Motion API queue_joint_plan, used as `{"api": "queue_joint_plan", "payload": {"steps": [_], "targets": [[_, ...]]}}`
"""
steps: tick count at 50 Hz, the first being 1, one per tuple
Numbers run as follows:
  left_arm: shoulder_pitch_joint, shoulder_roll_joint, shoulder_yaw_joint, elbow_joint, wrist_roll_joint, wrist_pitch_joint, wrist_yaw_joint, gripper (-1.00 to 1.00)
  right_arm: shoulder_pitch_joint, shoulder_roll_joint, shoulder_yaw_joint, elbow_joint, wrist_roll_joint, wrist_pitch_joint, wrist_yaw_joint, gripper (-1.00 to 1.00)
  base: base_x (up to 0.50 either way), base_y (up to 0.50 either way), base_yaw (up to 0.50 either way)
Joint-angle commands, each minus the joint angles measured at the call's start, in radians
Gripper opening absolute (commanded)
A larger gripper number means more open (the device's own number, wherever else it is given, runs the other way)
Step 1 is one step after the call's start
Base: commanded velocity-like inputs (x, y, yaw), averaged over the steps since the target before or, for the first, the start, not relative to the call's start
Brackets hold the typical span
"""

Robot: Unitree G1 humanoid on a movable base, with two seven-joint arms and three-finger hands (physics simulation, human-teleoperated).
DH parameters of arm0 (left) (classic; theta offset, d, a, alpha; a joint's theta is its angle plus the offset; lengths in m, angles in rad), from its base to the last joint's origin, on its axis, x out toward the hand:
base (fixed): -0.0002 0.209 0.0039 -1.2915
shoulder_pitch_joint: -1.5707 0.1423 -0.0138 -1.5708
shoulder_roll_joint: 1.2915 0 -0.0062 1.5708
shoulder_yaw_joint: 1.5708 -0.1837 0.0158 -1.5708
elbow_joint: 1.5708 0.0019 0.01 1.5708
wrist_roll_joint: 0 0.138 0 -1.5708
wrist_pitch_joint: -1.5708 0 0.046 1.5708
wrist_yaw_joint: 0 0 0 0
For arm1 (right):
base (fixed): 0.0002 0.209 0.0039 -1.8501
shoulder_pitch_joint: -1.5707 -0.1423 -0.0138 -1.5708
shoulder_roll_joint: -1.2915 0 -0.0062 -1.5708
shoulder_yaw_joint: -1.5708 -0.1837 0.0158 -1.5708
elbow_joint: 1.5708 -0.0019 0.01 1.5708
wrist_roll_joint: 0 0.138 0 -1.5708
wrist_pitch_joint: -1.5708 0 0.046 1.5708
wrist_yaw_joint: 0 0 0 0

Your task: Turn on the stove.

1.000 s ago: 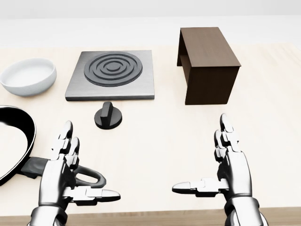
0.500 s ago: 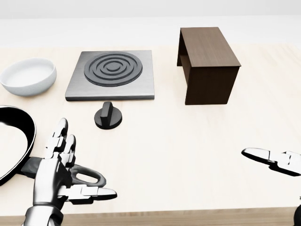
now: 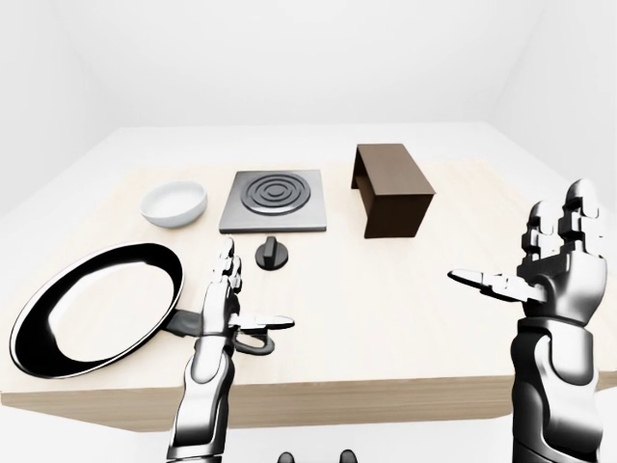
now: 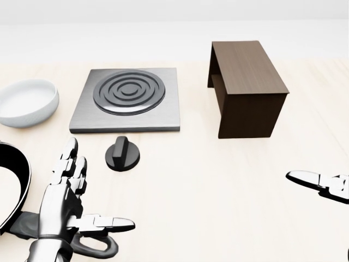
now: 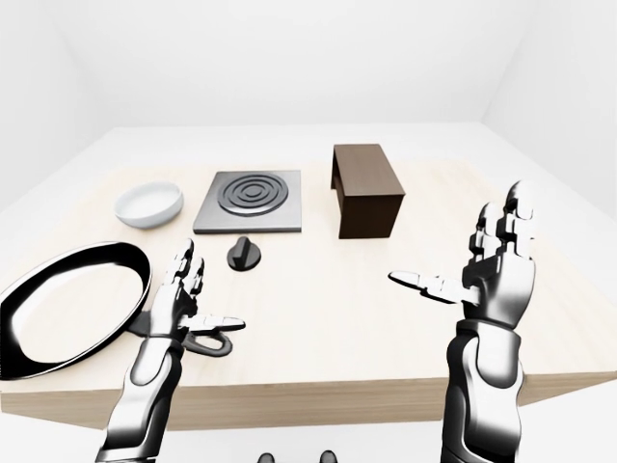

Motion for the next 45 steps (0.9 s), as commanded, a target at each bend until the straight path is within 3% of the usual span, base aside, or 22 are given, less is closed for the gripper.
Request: {"api": "queue_joint_plan", "payload": {"steps": [1,4,13,16,24,30,33,42,44,45], "targets": [[0.003,-0.001,-0.002,-0.004,0.005,-0.002,0.003,1.0,0.005,0.004,0.002,0.005,-0.003,0.0,0.01,1.0,0.33,0.0,0.0],[-0.004,-0.001,-0.003,0.037,0.009,-0.029,0.002,1.0,0.01,0.008,0.009,0.008,-0.008,0.0,0.012,1.0,0.33,0.0,0.0],[-0.001,-0.001,-0.004,0.027,0.01,-0.025,0.004,1.0,0.012,0.009,0.008,0.013,-0.009,0.0,0.015,1.0,0.33,0.0,0.0],[0.002,-0.001,-0.005,0.011,0.009,-0.013,0.003,1.0,0.013,0.01,0.01,0.008,-0.011,0.0,0.017,1.0,0.33,0.0,0.0],[-0.001,-0.001,-0.003,0.021,0.009,-0.022,0.004,1.0,0.016,0.012,0.007,0.011,-0.006,0.0,0.02,1.0,0.33,0.0,0.0],[-0.004,0.001,0.001,0.017,0.005,-0.015,0.004,1.0,0.027,0.023,-0.001,-0.004,0.013,0.0,0.022,1.0,0.27,0.0,0.0],[-0.009,-0.001,-0.003,0.046,0.013,-0.034,0.005,1.0,0.027,0.021,0.0,-0.012,0.015,0.0,0.019,1.0,0.0,0.0,0.0],[-0.036,0.0,-0.003,0.099,0.018,-0.052,0.009,1.0,0.028,0.022,0.007,0.002,0.013,0.0,0.025,1.0,0.0,0.0,0.0],[-0.063,0.003,-0.001,0.161,0.024,-0.082,0.014,1.0,0.027,0.021,0.008,0.008,0.012,0.0,0.026,1.0,0.0,0.0,0.0],[-0.07,0.004,0.004,0.178,0.02,-0.086,0.016,1.0,0.028,0.021,0.008,0.008,0.012,0.0,0.026,1.0,0.0,0.0,0.0]]}}
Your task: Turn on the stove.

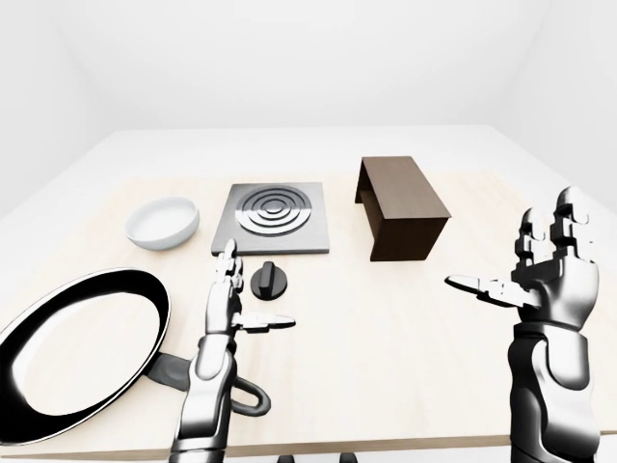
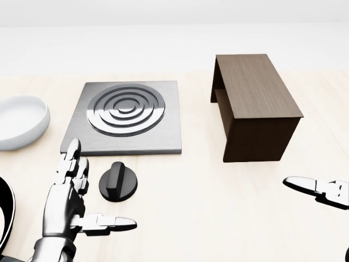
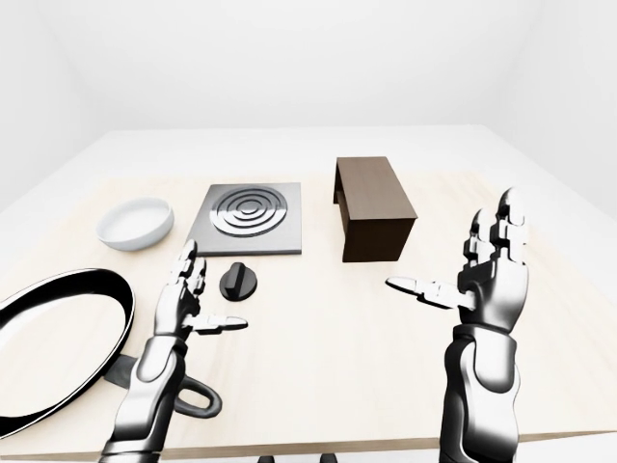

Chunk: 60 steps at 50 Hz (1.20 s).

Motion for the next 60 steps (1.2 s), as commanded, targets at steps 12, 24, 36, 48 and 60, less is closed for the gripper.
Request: {"api": "queue_joint_plan", "payload": {"steps": [12,24,36,48,60], "targets": [[-0.086,0.003,-0.007,0.264,0.019,-0.092,0.011,1.0,0.0,0.002,0.01,0.01,-0.002,0.0,0.005,1.0,0.0,0.0,0.0],[-0.115,-0.001,-0.013,0.407,0.029,-0.092,0.013,1.0,0.001,0.002,0.013,0.01,-0.006,0.0,0.009,1.0,0.0,0.0,0.0],[-0.095,-0.011,-0.032,0.392,0.04,-0.092,0.01,1.0,0.001,0.001,0.015,0.019,-0.009,0.0,0.015,1.0,0.0,0.0,0.0],[-0.1,-0.014,-0.035,0.426,0.047,-0.092,0.008,1.0,0.003,0.004,0.02,0.017,-0.012,0.0,0.015,1.0,0.0,0.0,0.0],[-0.061,-0.029,-0.064,0.385,0.065,-0.092,0.002,1.0,0.004,0.007,0.027,0.043,-0.019,0.0,0.017,1.0,0.0,0.0,0.0]]}}
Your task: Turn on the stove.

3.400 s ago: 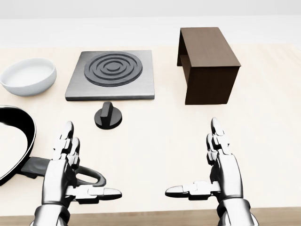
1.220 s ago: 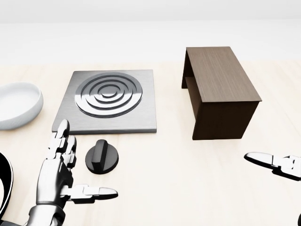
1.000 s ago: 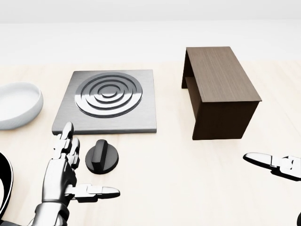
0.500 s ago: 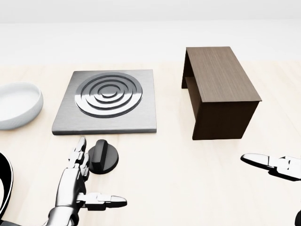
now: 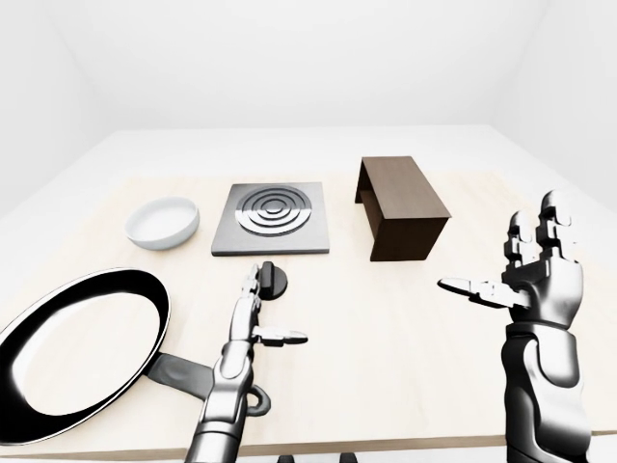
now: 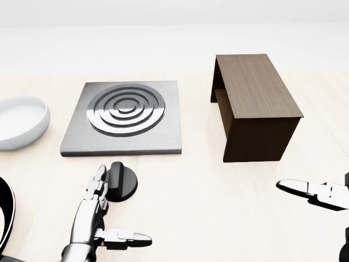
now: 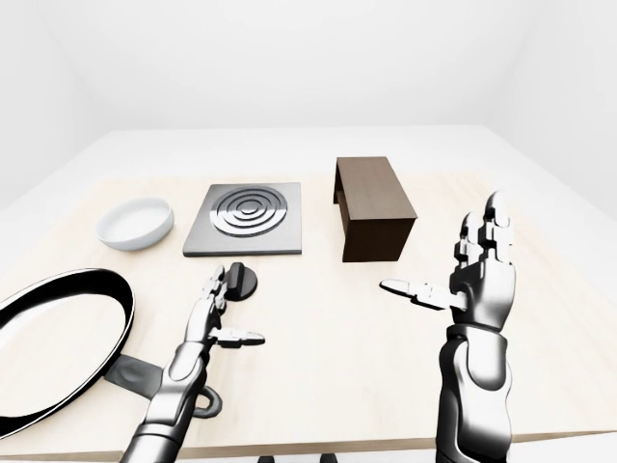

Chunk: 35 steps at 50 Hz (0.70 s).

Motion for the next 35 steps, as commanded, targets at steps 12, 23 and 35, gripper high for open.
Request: {"api": "queue_joint_plan", "payload": {"steps": [12,23,35], "targets": [[0.061,-0.03,-0.064,-0.034,0.036,0.0,-0.014,1.0,0.001,0.0,0.003,0.017,-0.003,0.0,0.002,1.0,0.0,0.0,0.0],[-0.004,-0.049,-0.077,0.047,0.052,0.0,-0.007,1.0,0.003,0.0,0.003,0.024,0.001,0.0,0.006,1.0,0.0,0.0,0.0],[-0.477,-0.136,-0.065,0.537,0.13,0.0,0.056,1.0,0.003,0.001,0.013,0.058,0.004,0.0,0.009,1.0,0.0,0.0,0.0]]}}
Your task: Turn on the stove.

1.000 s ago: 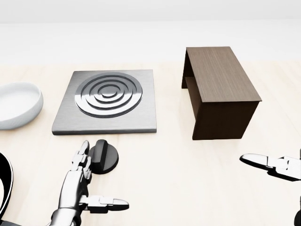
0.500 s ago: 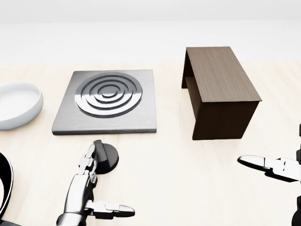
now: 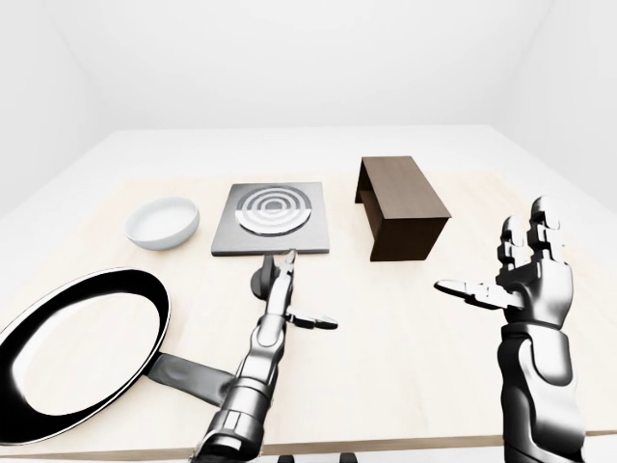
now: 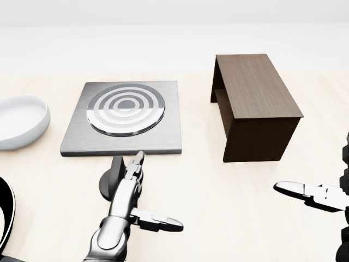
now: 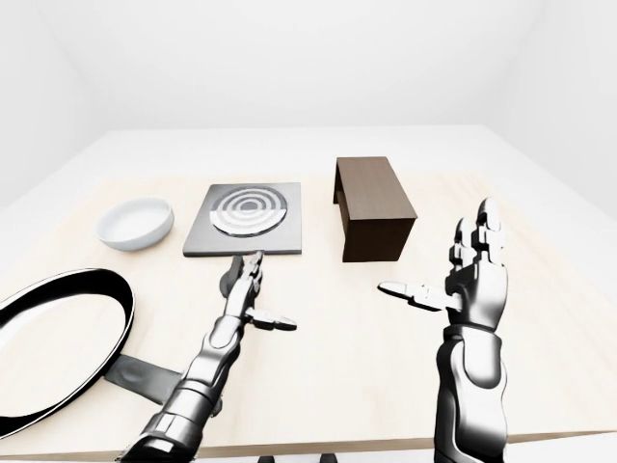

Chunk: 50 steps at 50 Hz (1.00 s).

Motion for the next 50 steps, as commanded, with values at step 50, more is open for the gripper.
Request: {"api": "queue_joint_plan", "payload": {"steps": [50], "targets": [[0.387,0.063,-0.205,-1.256,-0.008,0.175,-0.026,1.0,0.008,0.011,0.032,0.013,-0.019,0.0,0.009,1.0,0.0,0.0,0.0]]}}
